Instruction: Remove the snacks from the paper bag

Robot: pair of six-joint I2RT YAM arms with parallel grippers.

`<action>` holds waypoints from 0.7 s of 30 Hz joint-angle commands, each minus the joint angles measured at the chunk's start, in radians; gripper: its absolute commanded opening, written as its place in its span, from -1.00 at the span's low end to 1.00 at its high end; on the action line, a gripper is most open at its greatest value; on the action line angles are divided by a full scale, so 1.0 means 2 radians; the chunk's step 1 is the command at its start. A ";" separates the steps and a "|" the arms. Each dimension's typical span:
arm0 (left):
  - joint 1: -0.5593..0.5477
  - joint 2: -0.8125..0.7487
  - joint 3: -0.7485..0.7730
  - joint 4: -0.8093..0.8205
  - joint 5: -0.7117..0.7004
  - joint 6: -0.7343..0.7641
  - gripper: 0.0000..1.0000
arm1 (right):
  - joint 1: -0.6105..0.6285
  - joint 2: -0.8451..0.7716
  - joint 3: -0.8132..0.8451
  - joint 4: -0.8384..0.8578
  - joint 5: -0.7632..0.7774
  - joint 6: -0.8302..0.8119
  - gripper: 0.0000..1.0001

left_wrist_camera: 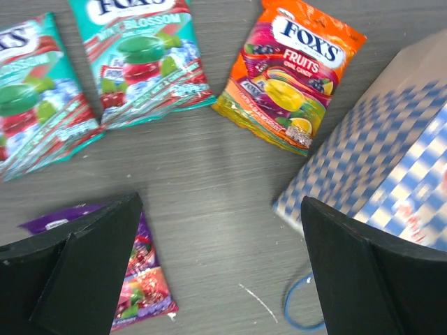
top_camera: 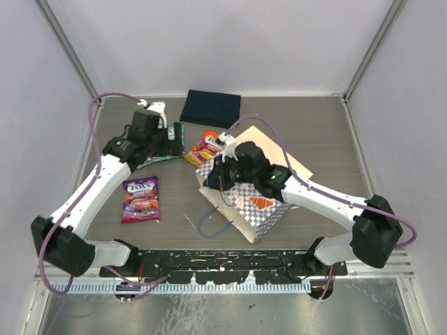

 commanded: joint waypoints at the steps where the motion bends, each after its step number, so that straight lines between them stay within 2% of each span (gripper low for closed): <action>1: 0.021 -0.087 -0.013 0.001 0.014 -0.007 0.98 | 0.021 -0.013 0.006 0.012 0.030 -0.004 -0.99; 3: 0.025 -0.096 -0.015 -0.005 0.020 -0.006 0.99 | -0.020 -0.029 0.006 -0.002 0.039 -0.024 -0.99; 5: 0.025 -0.096 -0.014 -0.015 0.031 -0.005 0.99 | -0.106 -0.047 -0.007 -0.005 0.019 -0.029 -0.99; 8: 0.025 -0.095 -0.015 -0.014 0.055 -0.011 0.97 | -0.266 -0.055 -0.023 0.012 -0.032 -0.012 -0.99; 11: 0.025 -0.092 -0.023 0.000 0.091 -0.026 0.89 | -0.369 -0.034 -0.012 0.015 -0.048 0.001 -0.99; 14: 0.014 -0.083 -0.040 0.023 0.126 -0.039 0.82 | -0.398 -0.011 0.008 0.014 -0.071 0.006 -0.99; 21: -0.059 -0.021 -0.052 0.049 0.112 -0.050 0.79 | -0.397 -0.023 0.005 0.018 -0.092 -0.004 -0.99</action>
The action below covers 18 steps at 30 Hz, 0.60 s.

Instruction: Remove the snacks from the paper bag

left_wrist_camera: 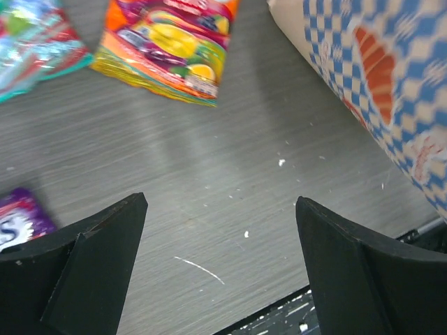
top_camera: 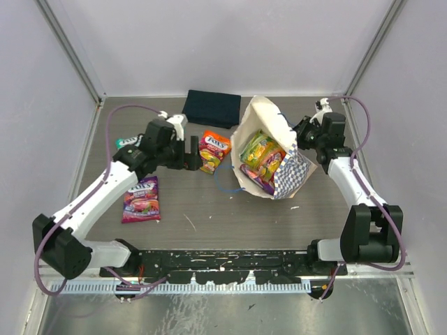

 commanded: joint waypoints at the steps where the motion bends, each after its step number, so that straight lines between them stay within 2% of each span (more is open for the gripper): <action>1: -0.028 0.038 -0.003 0.043 0.016 -0.015 0.78 | 0.004 -0.027 0.015 0.013 -0.022 -0.017 -0.99; 9: -0.069 0.059 0.017 0.079 0.020 -0.029 0.78 | 0.018 -0.045 0.034 -0.002 -0.037 -0.040 -0.99; 15: -0.079 0.128 0.017 0.082 0.002 -0.047 0.76 | 0.092 -0.059 0.061 -0.052 -0.018 -0.087 -0.99; 18: -0.079 0.119 0.022 0.051 -0.044 -0.037 0.76 | 0.127 -0.060 0.066 -0.084 -0.008 -0.115 -0.99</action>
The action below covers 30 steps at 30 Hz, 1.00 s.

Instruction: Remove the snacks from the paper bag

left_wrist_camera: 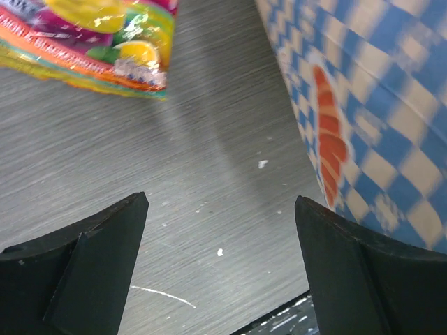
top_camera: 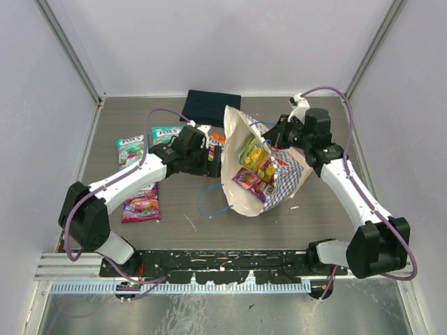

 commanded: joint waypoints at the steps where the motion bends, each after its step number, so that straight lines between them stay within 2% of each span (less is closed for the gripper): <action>1: 0.002 -0.022 0.017 -0.027 -0.079 0.009 0.78 | 0.047 -0.020 0.029 -0.053 0.013 -0.060 -0.99; 6: 0.006 -0.091 0.075 -0.164 -0.259 0.047 0.96 | 0.074 -0.033 0.019 -0.066 0.038 -0.071 -0.99; 8: 0.006 -0.125 0.087 -0.196 -0.267 0.049 0.99 | 0.085 -0.036 0.016 -0.068 0.049 -0.072 -0.98; 10: 0.007 -0.163 0.077 -0.178 -0.215 0.031 1.00 | 0.102 -0.036 0.019 -0.074 0.065 -0.081 -0.97; 14: 0.005 -0.194 0.013 -0.078 -0.025 -0.051 0.99 | 0.135 -0.025 0.048 -0.113 0.104 -0.107 -0.84; 16: 0.000 -0.186 -0.024 -0.028 0.027 -0.090 0.95 | 0.145 -0.032 0.063 -0.133 0.114 -0.117 -0.52; 19: -0.013 -0.167 -0.036 0.001 0.047 -0.105 0.94 | 0.147 -0.068 0.068 -0.128 0.093 -0.114 0.18; 23: -0.026 -0.153 -0.035 0.010 0.061 -0.109 0.94 | 0.147 -0.123 0.072 -0.113 0.052 -0.095 0.87; 25: -0.027 -0.148 -0.037 0.006 0.061 -0.110 0.94 | 0.146 -0.139 0.080 -0.110 0.014 -0.084 0.96; 30: -0.028 -0.158 -0.060 0.011 0.059 -0.113 0.95 | 0.147 -0.148 0.100 -0.105 -0.082 -0.063 1.00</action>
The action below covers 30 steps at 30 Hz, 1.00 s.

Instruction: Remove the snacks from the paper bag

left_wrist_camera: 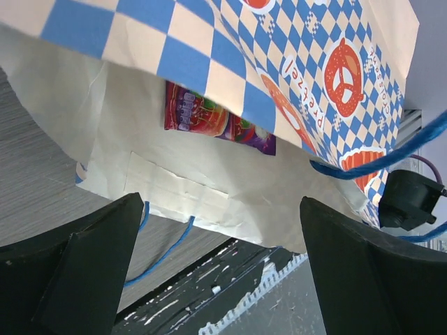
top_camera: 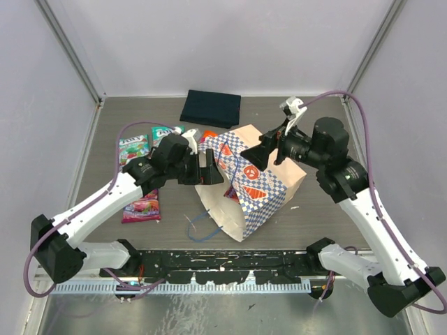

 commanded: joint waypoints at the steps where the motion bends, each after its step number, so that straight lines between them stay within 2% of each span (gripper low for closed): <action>1: -0.001 -0.030 -0.015 0.039 0.016 -0.010 0.96 | 0.001 -0.004 0.025 0.024 -0.086 0.021 1.00; 3: -0.001 -0.044 -0.025 0.039 0.022 -0.009 0.96 | 0.001 -0.010 0.021 0.026 -0.045 0.020 1.00; 6: -0.001 -0.073 -0.042 0.043 0.048 -0.004 0.97 | -0.007 -0.008 0.004 0.027 0.061 0.036 1.00; 9: -0.001 -0.109 -0.067 0.067 0.087 -0.005 0.98 | -0.050 0.011 -0.016 0.035 0.106 0.072 1.00; 14: 0.000 -0.149 -0.101 0.109 0.088 -0.027 0.99 | -0.160 0.043 -0.069 0.066 0.107 0.133 1.00; 17: -0.001 -0.139 -0.105 0.120 0.067 -0.035 0.99 | -0.200 0.063 -0.099 0.077 0.119 0.134 0.96; 19: -0.001 -0.117 -0.105 0.142 0.064 -0.040 0.99 | -0.221 0.074 -0.122 0.101 0.092 0.133 0.90; 25: 0.000 -0.058 -0.079 0.187 0.065 -0.053 0.99 | -0.231 0.116 -0.160 0.167 0.020 0.127 0.54; 30: 0.000 -0.042 -0.061 0.203 0.064 -0.052 0.98 | -0.232 0.147 -0.177 0.211 -0.018 0.126 0.25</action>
